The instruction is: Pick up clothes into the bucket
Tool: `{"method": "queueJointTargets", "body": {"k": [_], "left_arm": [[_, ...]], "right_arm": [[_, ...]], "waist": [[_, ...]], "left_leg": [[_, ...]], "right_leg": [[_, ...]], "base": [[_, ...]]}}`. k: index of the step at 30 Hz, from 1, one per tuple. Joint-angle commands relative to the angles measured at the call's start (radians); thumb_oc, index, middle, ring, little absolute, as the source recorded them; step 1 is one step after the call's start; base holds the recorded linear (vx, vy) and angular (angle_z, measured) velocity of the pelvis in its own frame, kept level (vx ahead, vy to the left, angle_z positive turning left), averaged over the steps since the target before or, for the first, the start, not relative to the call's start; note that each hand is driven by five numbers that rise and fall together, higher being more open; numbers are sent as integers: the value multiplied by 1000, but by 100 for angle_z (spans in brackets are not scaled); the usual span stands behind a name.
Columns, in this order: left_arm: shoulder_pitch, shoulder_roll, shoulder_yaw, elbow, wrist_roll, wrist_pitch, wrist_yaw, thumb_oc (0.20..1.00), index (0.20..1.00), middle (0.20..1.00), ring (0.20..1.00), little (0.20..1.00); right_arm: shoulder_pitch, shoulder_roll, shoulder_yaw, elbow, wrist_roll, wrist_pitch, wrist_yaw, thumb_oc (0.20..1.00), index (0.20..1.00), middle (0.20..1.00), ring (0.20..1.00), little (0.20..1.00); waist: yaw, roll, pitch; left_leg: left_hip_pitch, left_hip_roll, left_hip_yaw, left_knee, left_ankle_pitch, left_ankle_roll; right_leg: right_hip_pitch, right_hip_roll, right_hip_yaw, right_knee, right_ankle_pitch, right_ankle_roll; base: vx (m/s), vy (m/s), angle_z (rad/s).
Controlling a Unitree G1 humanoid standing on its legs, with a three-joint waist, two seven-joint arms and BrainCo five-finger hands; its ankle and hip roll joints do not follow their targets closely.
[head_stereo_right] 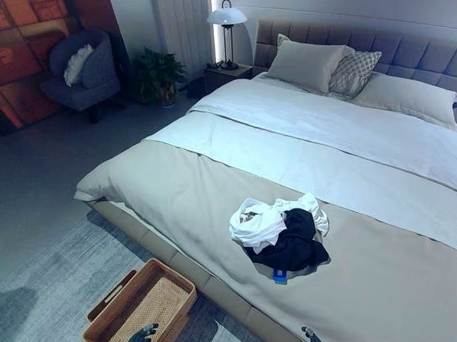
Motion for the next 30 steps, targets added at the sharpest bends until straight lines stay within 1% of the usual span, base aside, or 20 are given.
{"method": "queueJointTargets", "body": {"k": [1,11,14,15,16,19,21,23,25,26,28,29,30], "left_arm": [[-67,-32,-31,29,5,-19,8,1000,1000,1000,1000,1000],[-69,-30,-26,19,-13,-22,13,1000,1000,1000,1000,1000],[-69,-27,-26,19,-8,-22,14,1000,1000,1000,1000,1000],[-68,-24,-25,11,-8,-26,18,1000,1000,1000,1000,1000],[-68,-25,-25,11,-8,-26,18,1000,1000,1000,1000,1000],[-54,-11,-25,-20,4,-42,17,1000,1000,1000,1000,1000],[-45,-2,-29,-40,12,-49,10,1000,1000,1000,1000,1000],[-45,3,-28,-48,11,-53,6,1000,1000,1000,1000,1000],[-50,0,-33,-48,7,-54,5,1000,1000,1000,1000,1000],[-56,4,-36,-51,1,-54,9,1000,1000,1000,1000,1000],[-65,6,-36,-58,-10,-54,13,1000,1000,1000,1000,1000],[-66,5,-36,-57,-10,-54,13,1000,1000,1000,1000,1000],[-75,8,-34,-65,-23,-55,22,1000,1000,1000,1000,1000]], "right_arm": [[-79,10,27,29,-13,4,-18,1000,1000,1000,1000,1000],[-95,5,13,1,11,1,-36,1000,1000,1000,1000,1000],[-103,-6,20,-39,4,-4,-38,1000,1000,1000,1000,1000],[-123,-27,13,-109,18,-17,-41,1000,1000,1000,1000,1000],[-122,-27,12,-110,18,-16,-40,1000,1000,1000,1000,1000],[-160,-116,24,-337,-26,-50,-33,1000,1000,1000,1000,1000],[-193,-188,39,-452,-88,-70,-23,1000,1000,1000,1000,1000],[-224,-245,31,-550,-116,-80,-16,1000,1000,1000,1000,1000],[-247,-261,33,-535,-125,-83,-27,1000,1000,1000,1000,1000],[-305,-290,27,-568,-131,-83,-43,1000,1000,1000,1000,1000],[-345,-321,7,-603,-135,-83,-63,1000,1000,1000,1000,1000],[-346,-321,7,-603,-135,-83,-63,1000,1000,1000,1000,1000],[-380,-333,-22,-626,-127,-84,-96,1000,1000,1000,1000,1000]], "waist": [[-2,-61,24],[3,-61,47],[5,-62,50],[7,-63,55],[7,-62,55],[12,-65,60],[15,-65,63],[16,-65,68],[18,-64,72],[23,-62,81],[27,-60,91],[26,-60,92],[31,-58,103]], "left_leg": [[-86,-65,-15,47,1,12],[-111,-71,-24,49,8,14],[-116,-71,-27,51,8,15],[-122,-72,-27,54,8,16],[-122,-72,-27,55,8,16],[-125,-73,-27,58,6,17],[-125,-73,-28,61,3,18],[-126,-73,-30,63,1,20],[-128,-74,-33,66,0,22],[-136,-76,-37,74,-1,25],[-147,-76,-43,82,-3,28],[-148,-76,-43,83,-3,28],[-160,-80,-50,92,-3,31]], "right_leg": [[-11,-71,-63,52,-29,53],[-40,-75,-65,68,-27,54],[-44,-75,-64,73,-30,54],[-50,-77,-62,80,-30,54],[-51,-77,-62,80,-31,54],[-55,-79,-59,91,-34,55],[-60,-80,-61,106,-41,56],[-71,-82,-58,129,-47,56],[-79,-83,-55,145,-52,55],[-98,-88,-55,174,-61,54],[-119,-94,-56,202,-67,52],[-121,-95,-56,204,-68,52],[-136,-99,-60,223,-72,50]], "base": [[0,0,0],[-5,2,3],[0,0,0],[0,0,0],[0,0,0],[0,0,0],[0,0,0],[0,0,0],[0,0,0],[0,0,0],[-27,8,4],[-28,5,6],[-26,8,8]]}}
